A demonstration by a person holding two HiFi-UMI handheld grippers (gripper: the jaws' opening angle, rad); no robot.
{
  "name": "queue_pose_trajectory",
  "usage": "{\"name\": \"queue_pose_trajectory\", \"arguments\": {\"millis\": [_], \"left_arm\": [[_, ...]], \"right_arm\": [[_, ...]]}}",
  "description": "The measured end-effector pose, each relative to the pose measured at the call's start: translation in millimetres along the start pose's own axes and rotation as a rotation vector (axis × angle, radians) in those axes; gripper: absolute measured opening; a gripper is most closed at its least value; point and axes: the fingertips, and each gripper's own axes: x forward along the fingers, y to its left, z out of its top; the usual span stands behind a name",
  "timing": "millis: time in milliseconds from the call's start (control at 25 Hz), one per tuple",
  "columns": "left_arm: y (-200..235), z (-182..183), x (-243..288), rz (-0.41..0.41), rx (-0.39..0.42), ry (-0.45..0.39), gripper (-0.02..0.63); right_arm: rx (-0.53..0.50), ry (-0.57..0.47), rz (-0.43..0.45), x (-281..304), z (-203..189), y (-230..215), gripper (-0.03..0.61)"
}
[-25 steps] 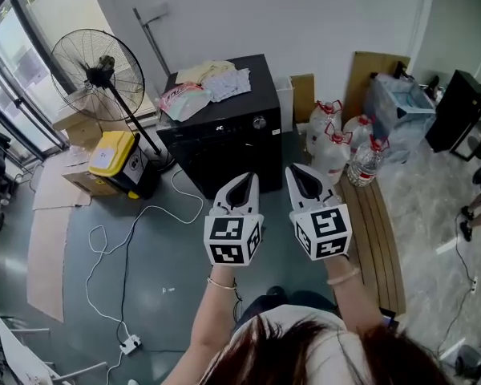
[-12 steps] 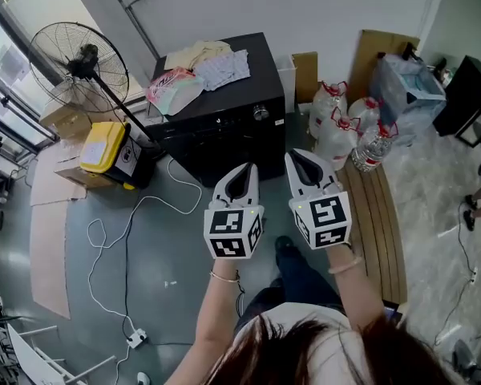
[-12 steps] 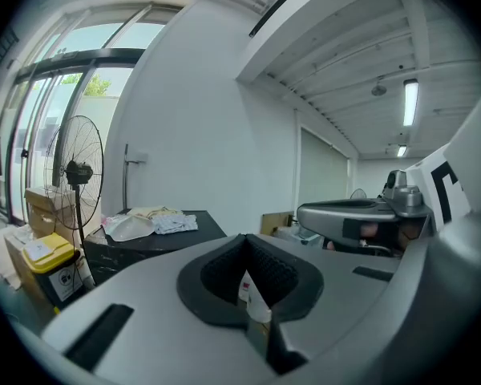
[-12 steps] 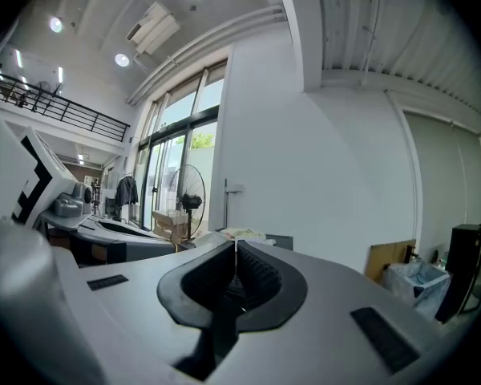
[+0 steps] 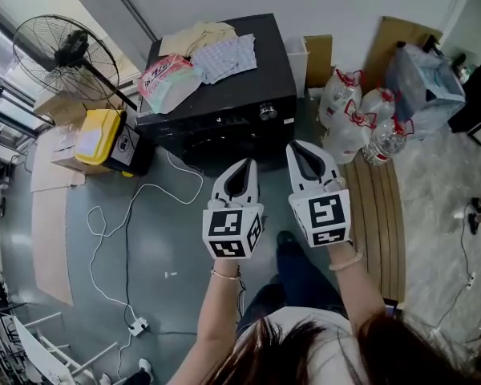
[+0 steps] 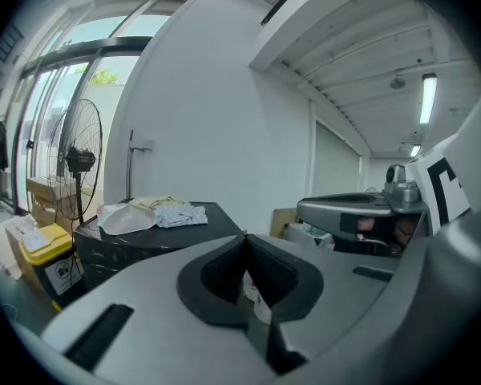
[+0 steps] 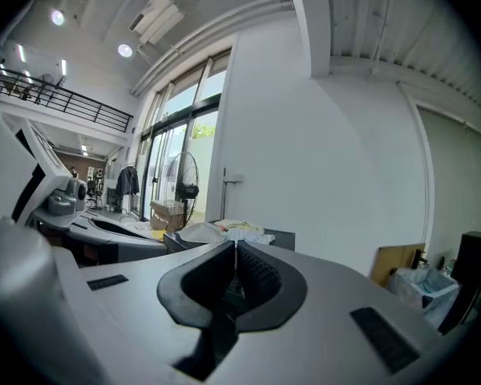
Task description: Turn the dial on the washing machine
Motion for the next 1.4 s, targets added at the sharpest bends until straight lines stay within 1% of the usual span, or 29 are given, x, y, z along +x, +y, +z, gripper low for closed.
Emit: {"name": "queue_pose_trajectory", "arguments": {"millis": [240,480,760,1160,1400], "left_arm": [[24,-13,30,0.029,-0.019,0.015,0.015],[43,-34,56,0.050,-0.038,0.030,0.015],[68,-59,82,0.083,-0.065,0.044,0.015],[96,-90,115,0.105,-0.087,0.058,0.015],[105,-106,133,0.115,-0.101,0.070,0.015]], "right_arm": [[-0.007,0.023,-0.002,38,-18,-14,0.029],[-0.009,0.066,0.010,71,-48,-19,0.029],[-0.022,0.094,0.027,109,-76,-19,0.034],[-0.049,0.147,0.056,158,-121,-17,0.094],[-0.111,0.173,0.061,184,-143,-19,0.143]]}}
